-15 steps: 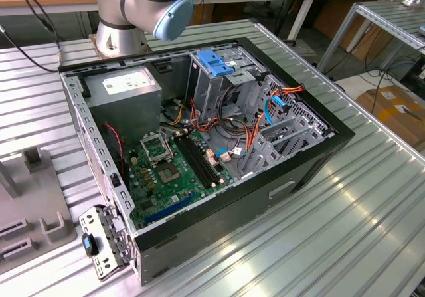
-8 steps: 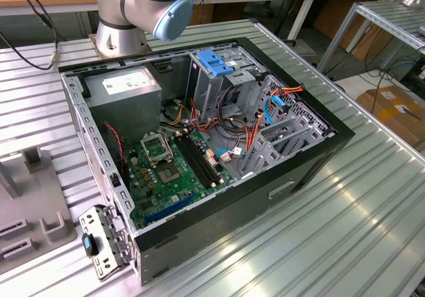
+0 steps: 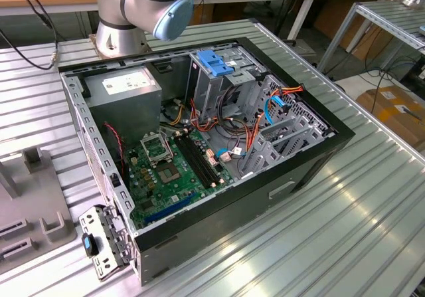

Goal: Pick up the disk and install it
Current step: 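Pick up the disk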

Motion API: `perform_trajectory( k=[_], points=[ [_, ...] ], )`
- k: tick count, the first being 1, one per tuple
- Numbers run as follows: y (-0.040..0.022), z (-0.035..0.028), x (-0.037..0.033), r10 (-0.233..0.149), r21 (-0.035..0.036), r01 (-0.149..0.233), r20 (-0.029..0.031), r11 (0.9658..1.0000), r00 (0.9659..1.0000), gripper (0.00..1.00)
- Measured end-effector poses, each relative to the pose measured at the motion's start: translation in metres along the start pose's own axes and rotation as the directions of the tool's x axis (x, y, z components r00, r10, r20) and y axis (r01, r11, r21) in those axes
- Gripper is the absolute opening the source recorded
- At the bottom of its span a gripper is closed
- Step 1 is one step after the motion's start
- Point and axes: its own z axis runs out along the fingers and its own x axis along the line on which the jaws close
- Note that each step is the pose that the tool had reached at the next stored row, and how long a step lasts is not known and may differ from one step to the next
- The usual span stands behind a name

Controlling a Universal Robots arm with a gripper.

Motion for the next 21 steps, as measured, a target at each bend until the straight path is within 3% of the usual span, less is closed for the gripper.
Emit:
perform_trajectory(
  k=[11, 16, 21],
  points=[
    [0.0, -0.0008, 0.0, 0.0, -0.0003, 0.0, -0.0001, 1.0, 1.0, 0.35],
    [0.0, -0.0108, 0.0, 0.0, -0.0001, 0.0, -0.0001, 1.0, 1.0, 0.35],
    [0.0, -0.0158, 0.0001, 0.0, 0.0, 0.0, 0.0, 1.0, 1.0, 0.35]
  ],
)
